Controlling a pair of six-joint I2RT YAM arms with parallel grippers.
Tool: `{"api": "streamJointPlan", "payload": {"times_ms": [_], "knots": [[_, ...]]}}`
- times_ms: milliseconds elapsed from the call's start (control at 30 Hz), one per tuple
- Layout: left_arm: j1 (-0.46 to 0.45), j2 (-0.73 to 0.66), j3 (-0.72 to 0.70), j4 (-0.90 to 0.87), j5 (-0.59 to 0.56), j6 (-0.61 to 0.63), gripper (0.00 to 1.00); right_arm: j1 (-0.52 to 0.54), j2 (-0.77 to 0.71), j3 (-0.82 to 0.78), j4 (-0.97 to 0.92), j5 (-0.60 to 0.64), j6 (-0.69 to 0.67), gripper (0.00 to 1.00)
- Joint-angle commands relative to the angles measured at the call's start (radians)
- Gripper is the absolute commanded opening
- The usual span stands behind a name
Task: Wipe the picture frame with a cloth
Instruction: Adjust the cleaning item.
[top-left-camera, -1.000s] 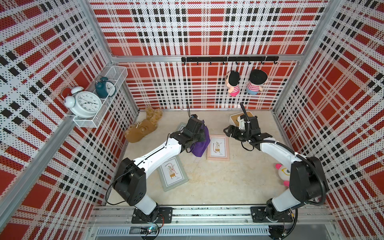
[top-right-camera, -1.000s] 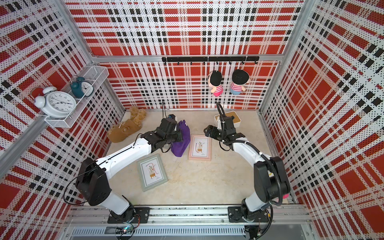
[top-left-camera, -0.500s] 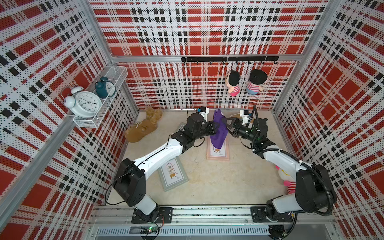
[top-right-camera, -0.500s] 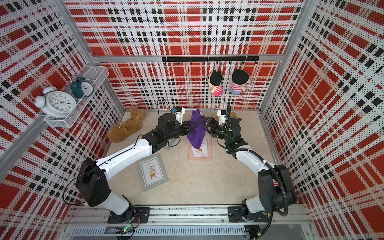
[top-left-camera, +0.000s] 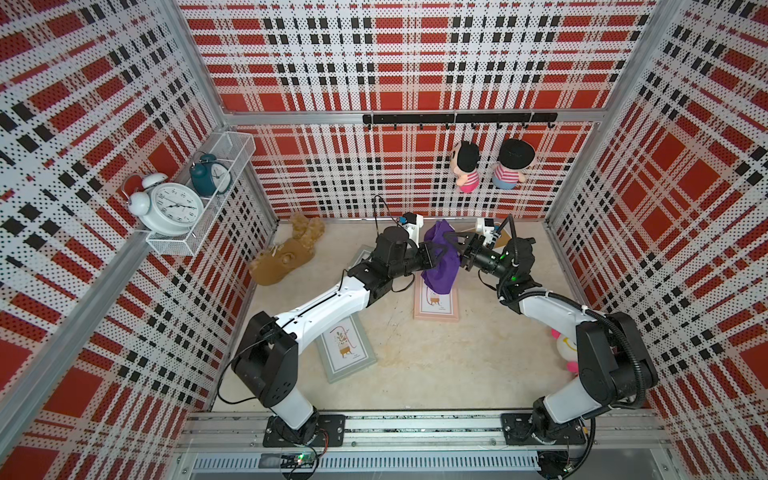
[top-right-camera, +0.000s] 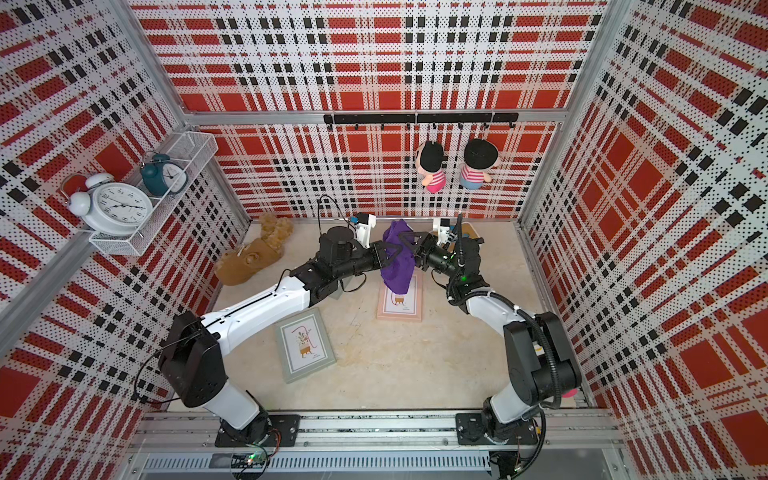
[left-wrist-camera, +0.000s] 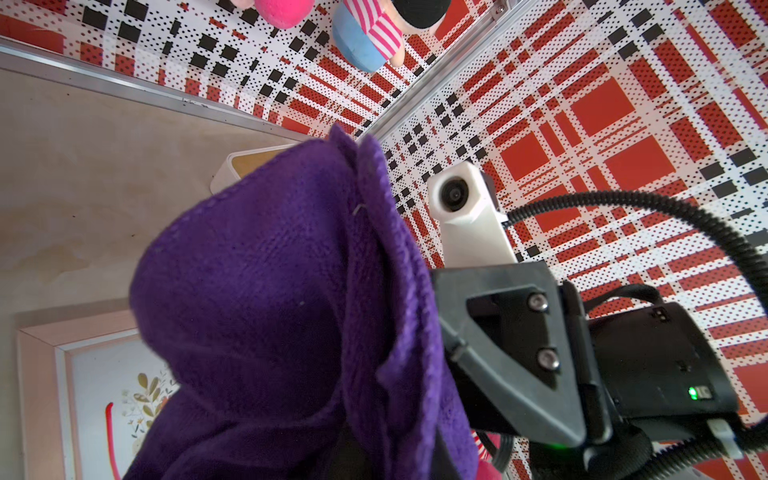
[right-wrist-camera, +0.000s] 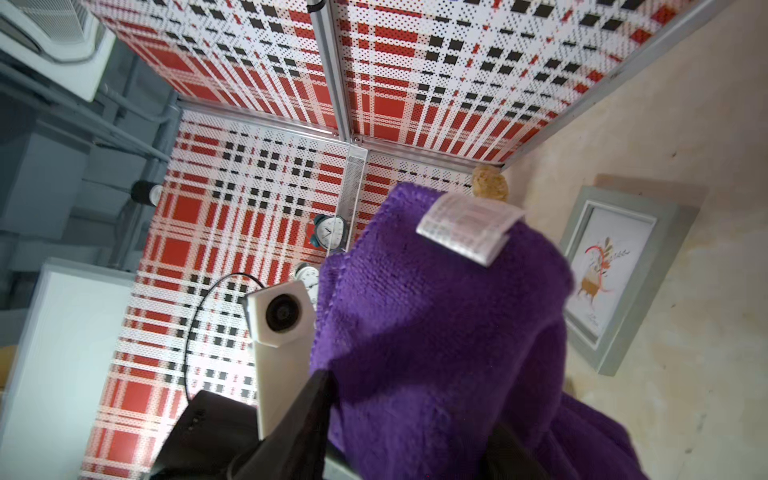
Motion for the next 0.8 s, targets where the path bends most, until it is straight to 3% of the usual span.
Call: {"api": "streamJointPlan", "payload": {"times_ms": [0,100,133,300,433,600,767], "knots": [[-0.006,-0.005,-0.004,0.019,0.022,0.01,0.04,-0.002,-0.006,-0.004,0.094,-0.004,0.014,0.22],[-0.002,-0.028,-0.037,0.028,0.011,0.007,0.21,-0.011,-0.024,-0.003,0.039,0.018,-0.028,0.02],[0.002,-0.038,-0.049,0.03,0.009,0.004,0.29,-0.015,-0.034,-0.002,0.007,0.028,-0.053,0.0],[0.049,-0.12,-0.16,0.067,-0.011,-0.013,0.77,-0.053,-0.125,0.031,-0.337,0.123,-0.303,0.0],[0.115,-0.203,-0.263,0.082,-0.049,-0.012,0.99,-0.073,-0.222,0.129,-0.794,0.357,-0.649,0.0],[0.188,-0.25,-0.361,0.08,-0.088,-0.003,0.98,-0.073,-0.272,0.227,-1.139,0.706,-0.973,0.0],[0.209,-0.204,-0.403,0.09,-0.09,-0.006,0.98,-0.073,-0.267,0.247,-1.227,0.89,-1.087,0.0]]}}
